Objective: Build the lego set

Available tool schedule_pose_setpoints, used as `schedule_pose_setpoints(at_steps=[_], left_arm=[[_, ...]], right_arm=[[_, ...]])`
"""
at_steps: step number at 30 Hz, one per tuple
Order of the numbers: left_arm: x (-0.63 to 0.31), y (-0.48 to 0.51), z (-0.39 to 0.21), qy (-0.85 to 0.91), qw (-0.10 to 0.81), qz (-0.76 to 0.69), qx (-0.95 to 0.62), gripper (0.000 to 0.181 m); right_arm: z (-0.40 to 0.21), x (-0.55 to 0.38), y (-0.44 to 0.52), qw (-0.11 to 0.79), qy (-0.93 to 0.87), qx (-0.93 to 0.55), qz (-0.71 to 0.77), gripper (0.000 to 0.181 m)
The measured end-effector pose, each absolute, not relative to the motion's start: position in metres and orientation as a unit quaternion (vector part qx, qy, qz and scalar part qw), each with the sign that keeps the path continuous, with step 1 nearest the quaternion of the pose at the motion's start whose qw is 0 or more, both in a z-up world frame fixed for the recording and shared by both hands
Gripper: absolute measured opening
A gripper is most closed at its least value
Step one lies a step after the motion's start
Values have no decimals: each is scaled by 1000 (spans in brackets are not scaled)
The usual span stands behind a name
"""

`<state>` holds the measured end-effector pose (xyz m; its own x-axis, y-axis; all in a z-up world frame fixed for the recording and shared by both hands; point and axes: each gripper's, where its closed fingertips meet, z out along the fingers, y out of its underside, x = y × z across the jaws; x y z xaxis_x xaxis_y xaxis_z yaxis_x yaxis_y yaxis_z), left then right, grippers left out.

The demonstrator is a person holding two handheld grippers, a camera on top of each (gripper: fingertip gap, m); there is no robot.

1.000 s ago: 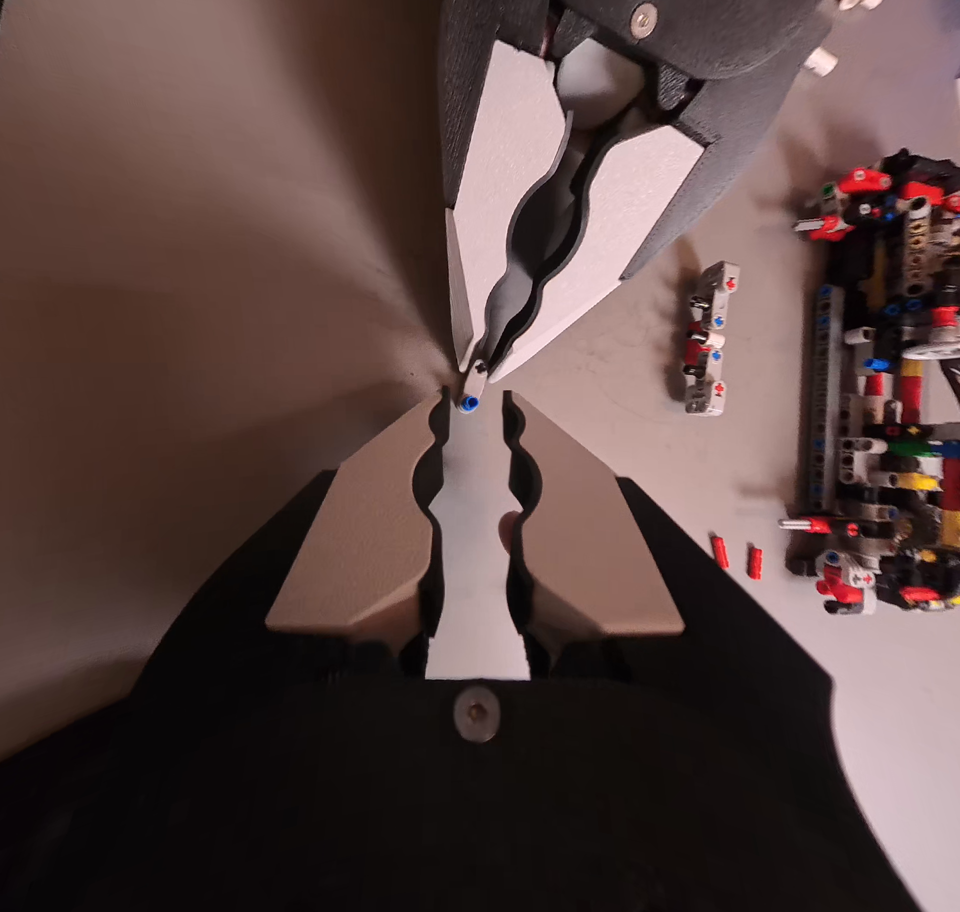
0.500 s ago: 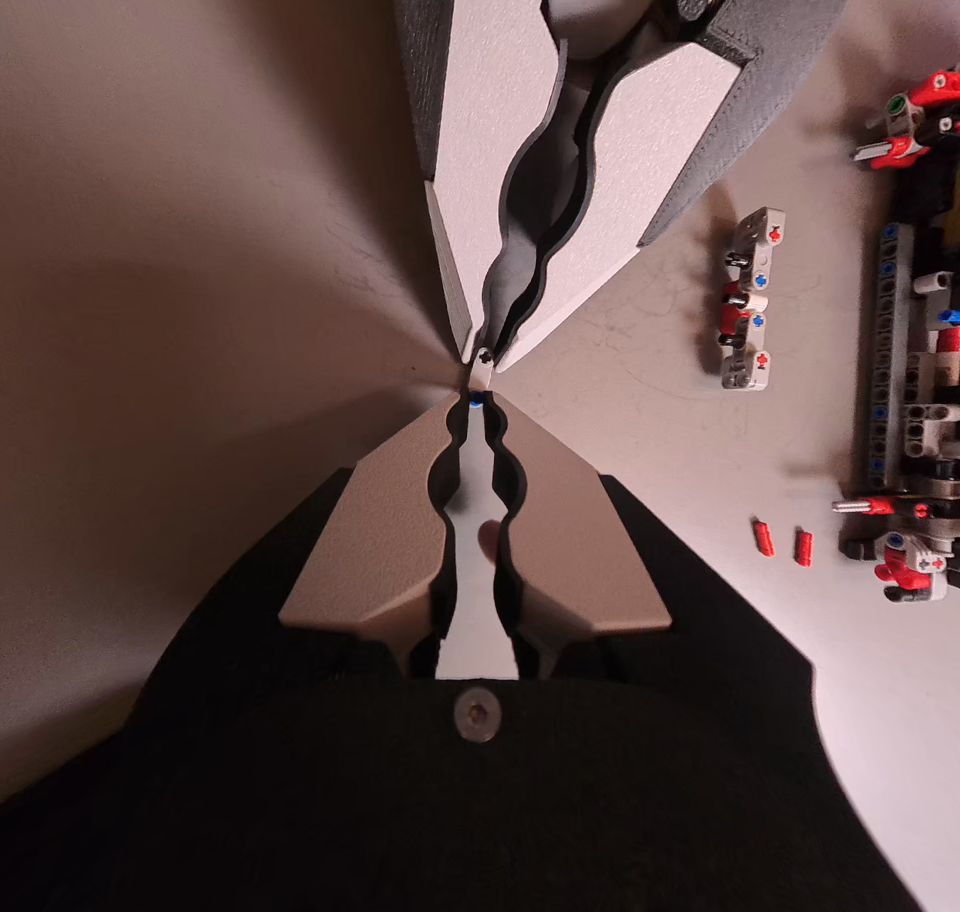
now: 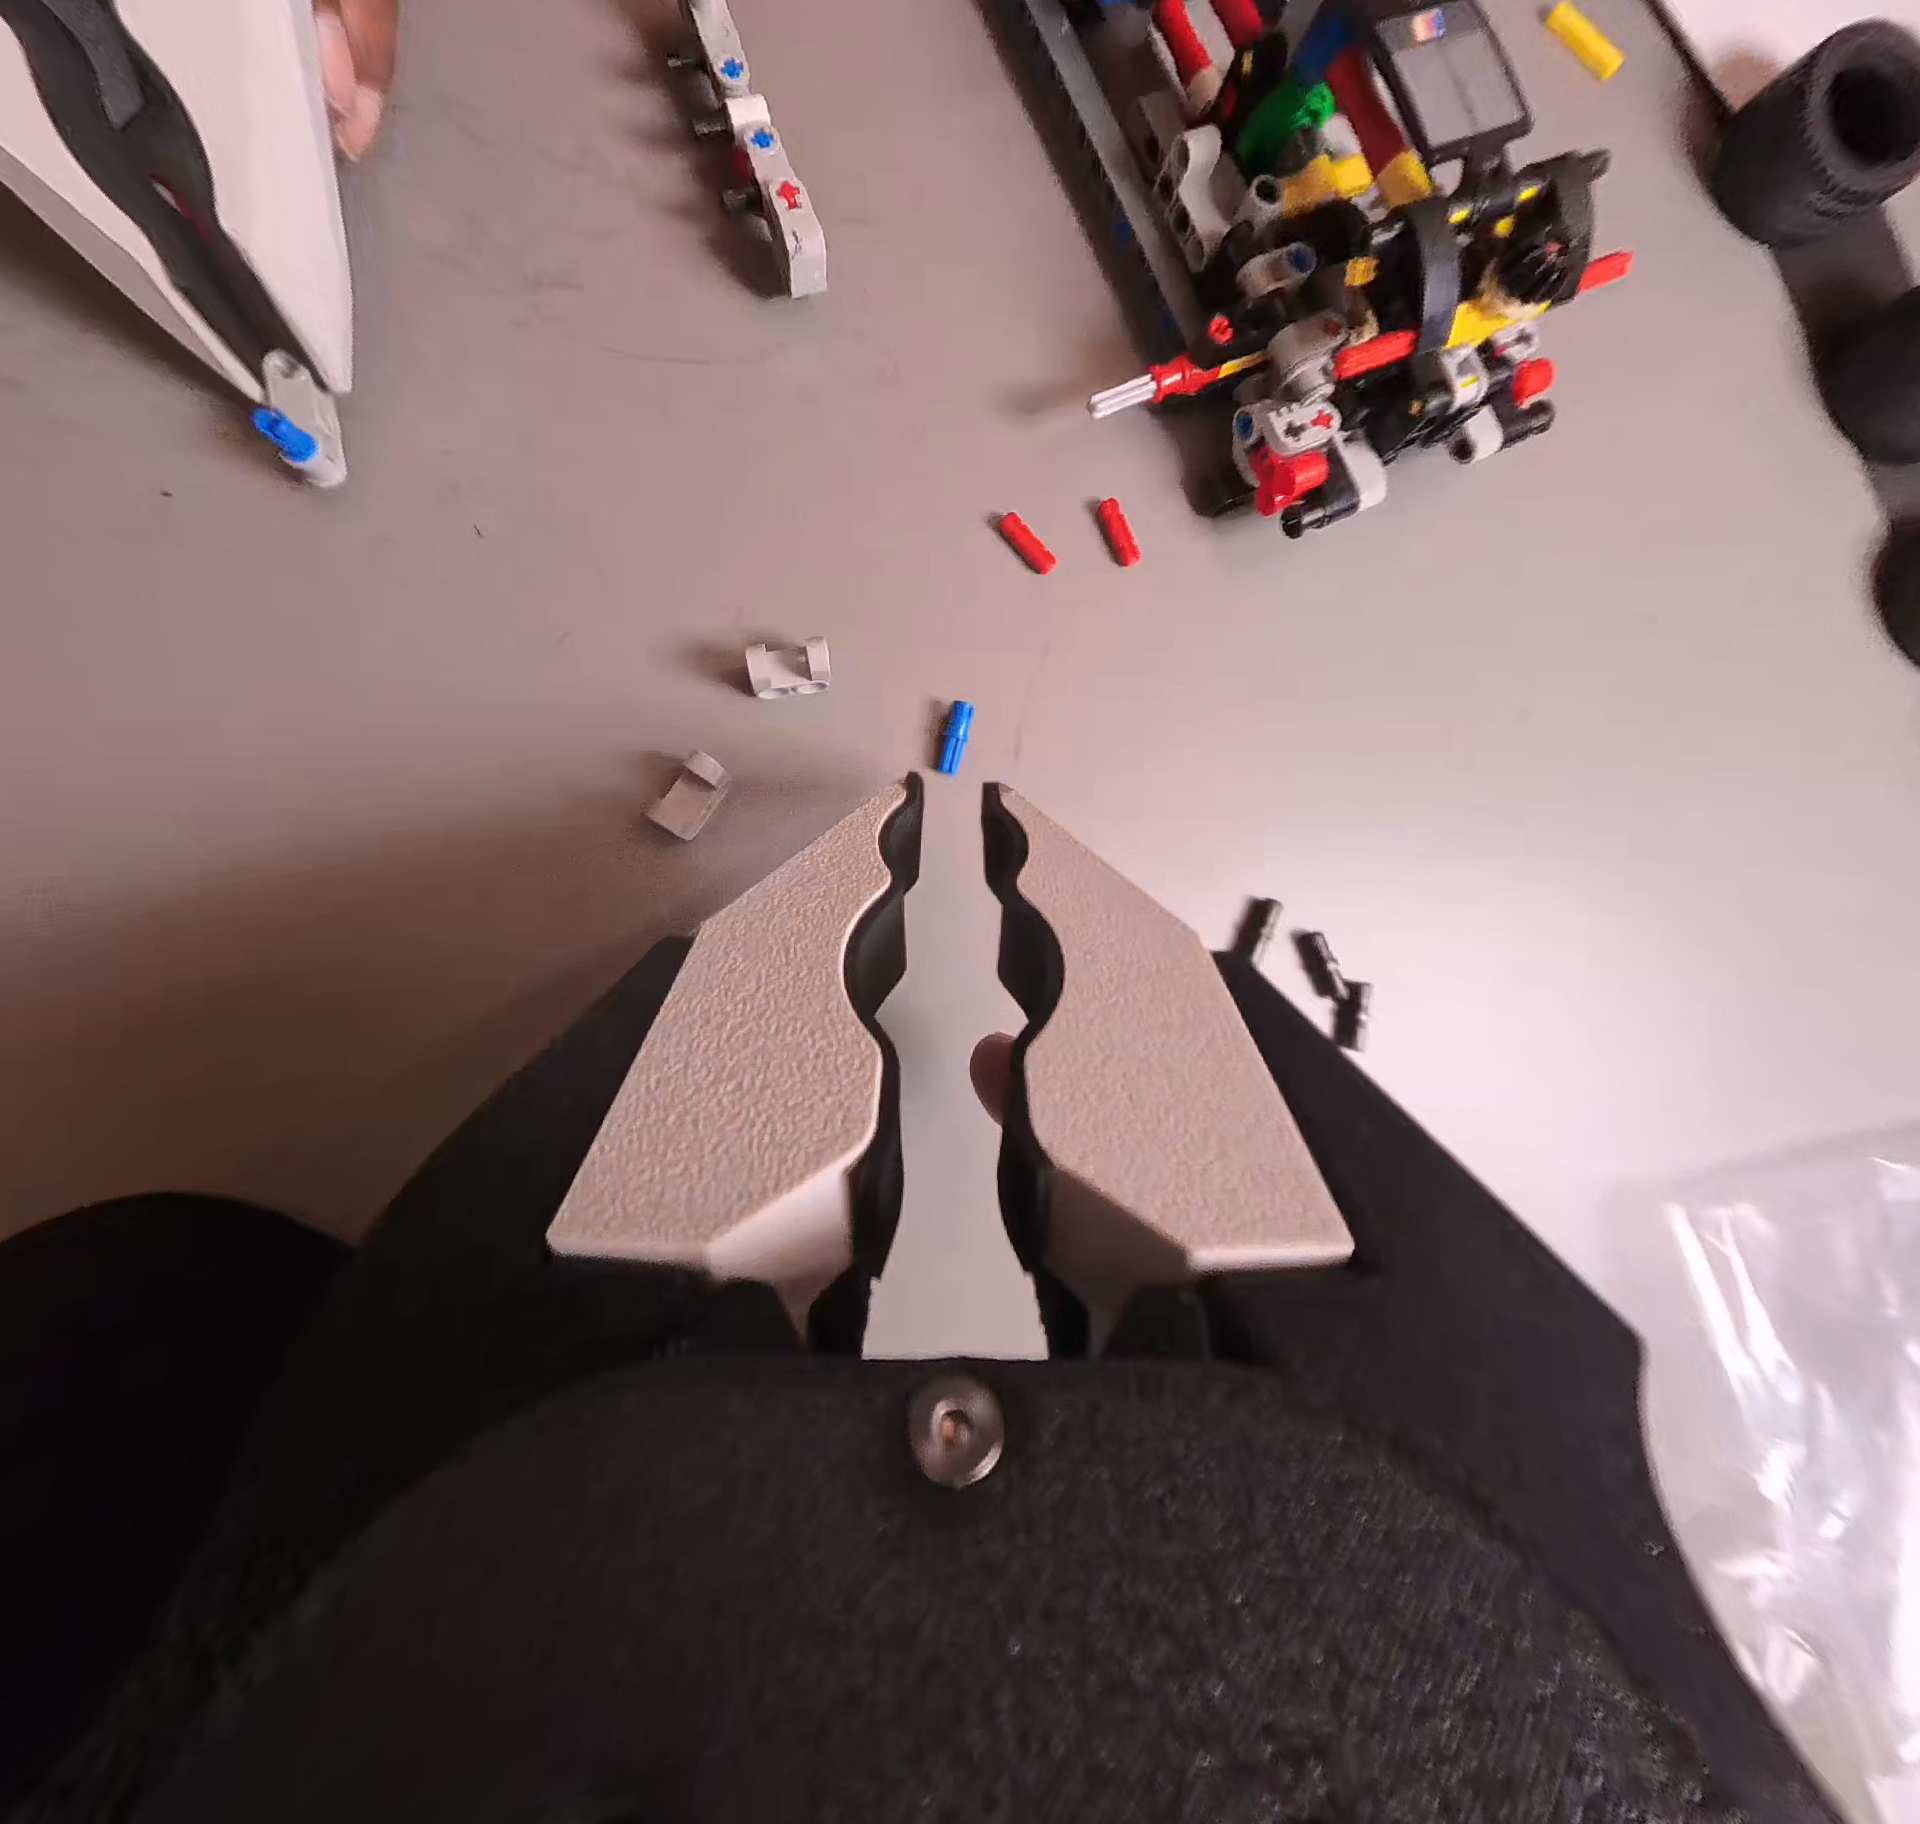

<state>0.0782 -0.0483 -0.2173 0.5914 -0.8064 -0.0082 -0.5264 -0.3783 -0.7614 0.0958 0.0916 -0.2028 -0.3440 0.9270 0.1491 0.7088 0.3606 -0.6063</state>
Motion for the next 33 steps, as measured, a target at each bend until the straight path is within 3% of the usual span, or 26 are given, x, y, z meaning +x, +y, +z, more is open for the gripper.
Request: schedule_pose_setpoints(at_steps=[1, 13, 19, 28, 33], left_arm=[[77, -48, -215, 407, 380, -189, -809, 5], [-2, -75, -179, 342, 411, -159, -830, 5], [-48, -98, -202, 311, 369, -132, -866, 5], [-53, -106, -225, 321, 321, -123, -883, 5], [-60, -112, -205, 304, 353, -138, -874, 20]], right_arm=[[-208, 93, 91, 237, -787, -521, 231, 10], [-218, 80, 80, 240, -798, -501, 234, 3], [-160, 66, 52, 326, -748, -456, 355, 3], [-144, 66, 16, 319, -736, -411, 432, 4], [-133, 67, 20, 334, -716, -413, 452, 4]])
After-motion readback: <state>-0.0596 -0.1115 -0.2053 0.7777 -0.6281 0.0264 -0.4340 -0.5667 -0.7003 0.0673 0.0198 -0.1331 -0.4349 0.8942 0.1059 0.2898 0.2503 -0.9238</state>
